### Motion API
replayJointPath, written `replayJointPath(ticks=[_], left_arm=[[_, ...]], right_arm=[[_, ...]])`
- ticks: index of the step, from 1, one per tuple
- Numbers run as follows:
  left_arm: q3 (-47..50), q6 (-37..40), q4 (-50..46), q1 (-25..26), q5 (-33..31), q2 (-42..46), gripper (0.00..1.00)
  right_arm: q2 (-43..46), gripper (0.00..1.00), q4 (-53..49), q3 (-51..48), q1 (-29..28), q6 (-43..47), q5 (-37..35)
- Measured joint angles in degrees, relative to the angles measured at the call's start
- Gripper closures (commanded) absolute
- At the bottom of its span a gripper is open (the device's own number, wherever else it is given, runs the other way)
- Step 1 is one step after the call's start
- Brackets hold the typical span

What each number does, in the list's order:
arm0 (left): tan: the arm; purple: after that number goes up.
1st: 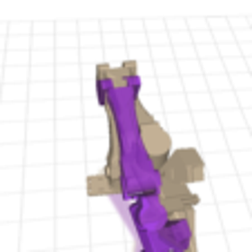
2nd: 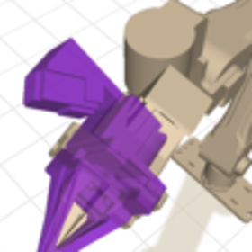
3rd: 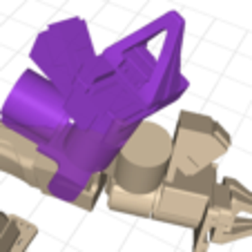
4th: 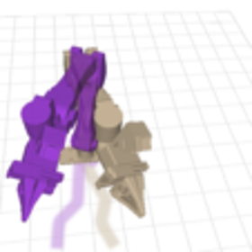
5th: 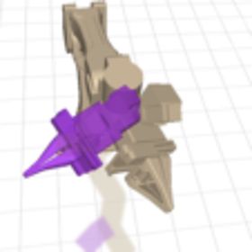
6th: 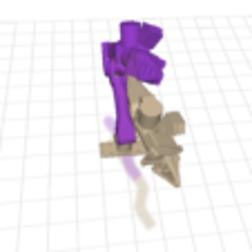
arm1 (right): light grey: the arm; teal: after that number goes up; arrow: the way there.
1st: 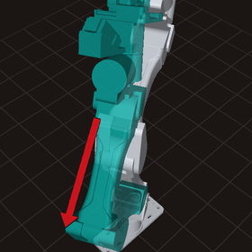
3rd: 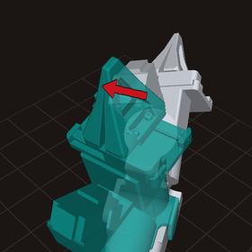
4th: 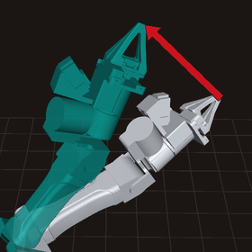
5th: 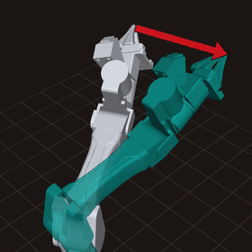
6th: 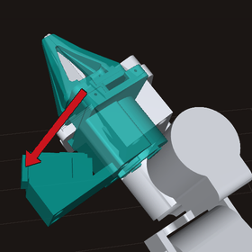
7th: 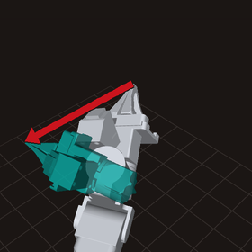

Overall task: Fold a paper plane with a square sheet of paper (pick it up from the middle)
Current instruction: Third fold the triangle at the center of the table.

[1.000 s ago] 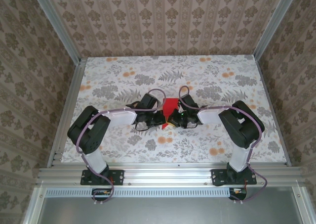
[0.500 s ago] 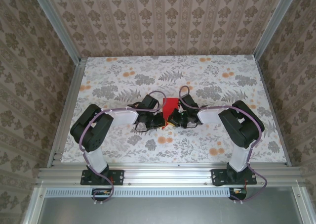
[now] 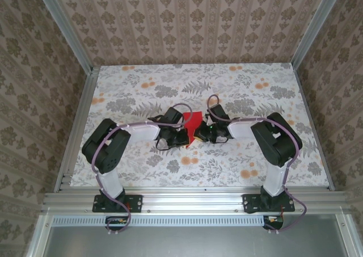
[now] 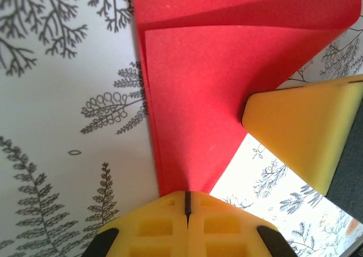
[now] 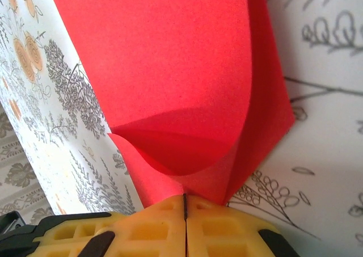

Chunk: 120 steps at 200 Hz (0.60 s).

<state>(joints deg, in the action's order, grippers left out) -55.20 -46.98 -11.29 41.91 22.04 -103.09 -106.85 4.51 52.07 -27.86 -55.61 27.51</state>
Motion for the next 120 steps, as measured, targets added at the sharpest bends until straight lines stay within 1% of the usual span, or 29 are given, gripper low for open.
replayJointPath(ticks=[120], left_arm=[[-2.84,2.21,-2.67,0.00,-0.44,-1.77,1.00]], right_arm=[[-2.89,0.92,-9.44,7.41,3.82,7.76,-1.22]])
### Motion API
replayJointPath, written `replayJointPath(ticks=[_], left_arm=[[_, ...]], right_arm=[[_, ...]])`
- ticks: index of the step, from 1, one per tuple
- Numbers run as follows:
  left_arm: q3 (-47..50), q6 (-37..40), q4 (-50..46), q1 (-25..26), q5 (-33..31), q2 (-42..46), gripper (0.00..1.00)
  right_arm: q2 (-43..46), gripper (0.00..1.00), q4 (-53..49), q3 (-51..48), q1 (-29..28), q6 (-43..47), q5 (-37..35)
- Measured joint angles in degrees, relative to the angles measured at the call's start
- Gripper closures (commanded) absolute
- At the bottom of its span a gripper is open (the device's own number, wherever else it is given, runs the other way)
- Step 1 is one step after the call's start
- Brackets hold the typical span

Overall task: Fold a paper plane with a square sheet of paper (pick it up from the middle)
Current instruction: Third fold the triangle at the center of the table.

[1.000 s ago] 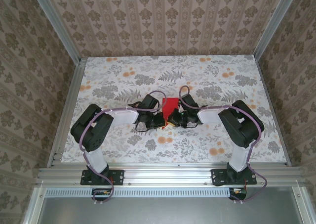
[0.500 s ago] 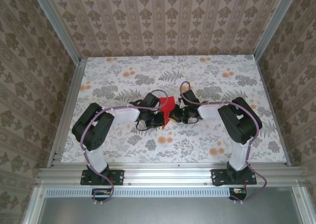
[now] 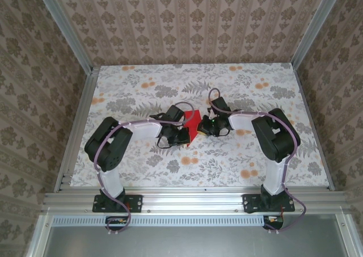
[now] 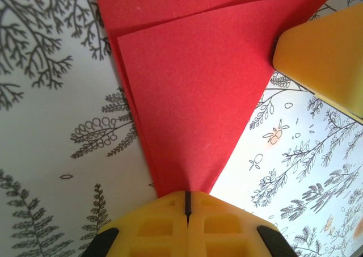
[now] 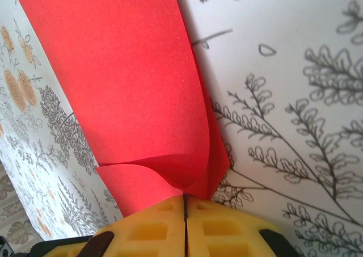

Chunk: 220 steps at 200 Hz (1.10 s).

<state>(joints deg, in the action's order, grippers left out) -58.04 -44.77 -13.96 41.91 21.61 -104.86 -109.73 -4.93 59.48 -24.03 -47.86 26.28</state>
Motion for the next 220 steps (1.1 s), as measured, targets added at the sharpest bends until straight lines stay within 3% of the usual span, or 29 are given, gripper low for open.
replayJointPath(ticks=[102,164,220], left_arm=[[-0.50,0.90,-0.74,0.00,-0.02,-0.22,1.00],[-1.01,0.87,-1.36,0.00,-0.02,-0.46,1.00],[-1.31,0.90,-1.90,0.00,-0.02,-0.59,1.00]], right_arm=[[-1.62,0.90,-2.45,7.13,3.23,5.05,-3.96],[6.60,0.89,1.07,-0.20,2.69,6.34,-0.13],[6.75,0.90,1.73,-2.89,-1.29,5.70,1.57]])
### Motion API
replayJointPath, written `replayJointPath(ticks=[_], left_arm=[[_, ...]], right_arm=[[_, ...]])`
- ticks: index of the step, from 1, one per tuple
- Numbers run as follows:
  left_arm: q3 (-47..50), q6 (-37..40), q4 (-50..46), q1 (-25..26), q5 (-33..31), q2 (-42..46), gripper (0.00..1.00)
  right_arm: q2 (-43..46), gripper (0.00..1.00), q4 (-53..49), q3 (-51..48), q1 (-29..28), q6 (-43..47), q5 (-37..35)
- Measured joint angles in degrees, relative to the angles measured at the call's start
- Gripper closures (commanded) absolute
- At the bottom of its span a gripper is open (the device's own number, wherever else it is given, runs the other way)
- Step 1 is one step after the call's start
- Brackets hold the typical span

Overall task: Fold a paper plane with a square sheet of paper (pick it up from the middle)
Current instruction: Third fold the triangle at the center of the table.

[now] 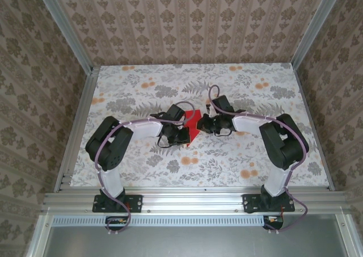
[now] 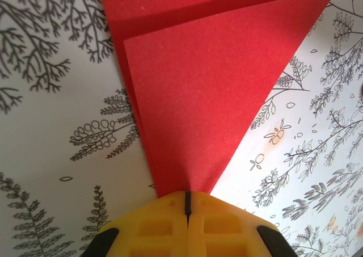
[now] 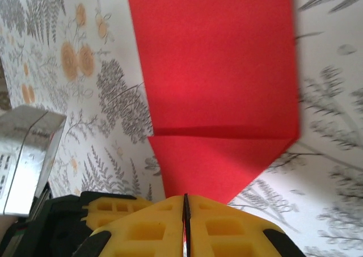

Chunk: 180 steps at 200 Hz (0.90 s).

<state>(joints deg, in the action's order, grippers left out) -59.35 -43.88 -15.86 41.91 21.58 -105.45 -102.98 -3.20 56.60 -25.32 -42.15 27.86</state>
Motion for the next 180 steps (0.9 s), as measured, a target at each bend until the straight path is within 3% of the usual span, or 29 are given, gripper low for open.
replayJointPath(ticks=[101,180], left_arm=[[-0.09,0.00,0.00,0.00,0.00,-0.07,1.00],[-0.09,0.00,0.00,0.00,0.00,-0.07,1.00]], right_arm=[[-6.95,0.90,0.20,3.63,-1.53,-0.66,1.29],[-10.01,0.90,0.15,5.81,2.60,0.20,2.27]])
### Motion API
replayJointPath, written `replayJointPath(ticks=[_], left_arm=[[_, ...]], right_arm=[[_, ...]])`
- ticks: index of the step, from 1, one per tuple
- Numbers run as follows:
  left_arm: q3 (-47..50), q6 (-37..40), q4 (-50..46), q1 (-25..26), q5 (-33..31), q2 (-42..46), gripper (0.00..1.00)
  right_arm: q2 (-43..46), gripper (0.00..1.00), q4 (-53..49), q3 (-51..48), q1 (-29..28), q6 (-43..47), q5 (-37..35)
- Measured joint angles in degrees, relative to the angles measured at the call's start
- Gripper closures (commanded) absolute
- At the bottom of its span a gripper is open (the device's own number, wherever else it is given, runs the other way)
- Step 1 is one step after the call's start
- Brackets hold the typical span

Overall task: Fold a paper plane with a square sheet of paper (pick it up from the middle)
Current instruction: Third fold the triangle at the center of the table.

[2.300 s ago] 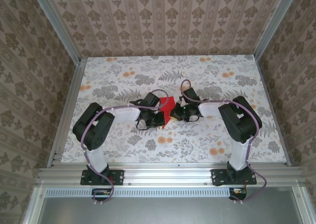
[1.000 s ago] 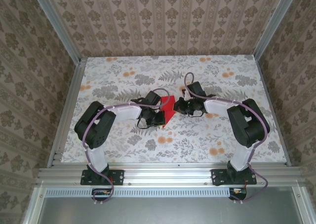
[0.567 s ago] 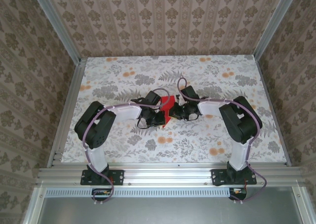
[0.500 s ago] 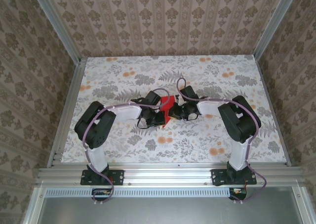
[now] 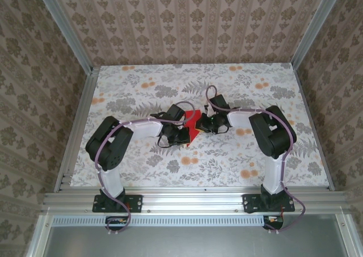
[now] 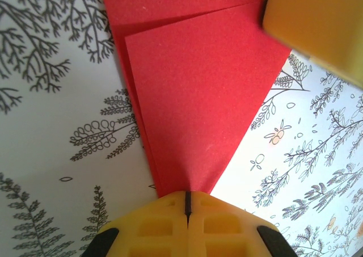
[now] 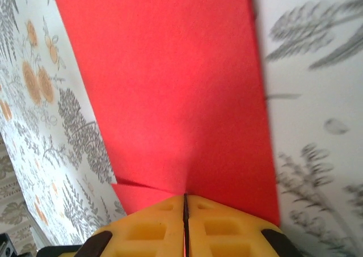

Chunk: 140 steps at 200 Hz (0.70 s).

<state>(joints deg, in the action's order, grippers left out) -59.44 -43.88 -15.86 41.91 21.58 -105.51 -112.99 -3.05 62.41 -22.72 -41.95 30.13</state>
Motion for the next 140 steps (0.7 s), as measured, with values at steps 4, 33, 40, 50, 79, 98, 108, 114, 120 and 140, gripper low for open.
replayJointPath(ticks=[4,33,40,50,79,98,108,114,120,140], left_arm=[[0.00,0.00,0.00,0.00,0.00,0.00,1.00],[0.00,0.00,-0.02,0.00,0.00,0.00,1.00],[0.00,0.00,-0.02,0.00,0.00,0.00,1.00],[0.00,0.00,-0.02,0.00,0.00,0.00,1.00],[0.00,0.00,-0.02,0.02,0.00,0.00,1.00],[0.00,0.00,-0.02,0.02,0.00,0.00,1.00],[0.00,0.00,-0.02,0.02,0.00,0.00,1.00],[0.00,0.00,-0.02,0.02,0.00,0.00,1.00],[-0.02,0.00,-0.02,0.02,0.00,0.00,1.00],[-0.04,0.00,-0.02,0.02,0.00,0.00,1.00]], right_arm=[[-0.07,0.90,-0.04,0.13,0.26,0.02,0.00],[-0.76,0.90,-0.28,1.29,2.25,0.33,-0.26],[-0.79,0.90,-0.31,1.53,2.67,0.48,-0.57],[-0.76,0.89,-0.52,1.79,3.15,0.96,-1.11],[0.11,0.88,-2.01,2.10,3.74,1.57,-1.70],[2.67,0.87,-2.54,1.60,3.45,1.75,-1.66],[4.07,0.87,-2.54,1.36,3.15,1.73,-1.60],[4.81,0.87,-2.40,1.16,2.86,1.73,-1.42],[5.44,0.87,-2.29,0.87,2.47,1.70,-1.31],[5.97,0.87,-1.49,-0.28,0.61,1.27,-0.98]])
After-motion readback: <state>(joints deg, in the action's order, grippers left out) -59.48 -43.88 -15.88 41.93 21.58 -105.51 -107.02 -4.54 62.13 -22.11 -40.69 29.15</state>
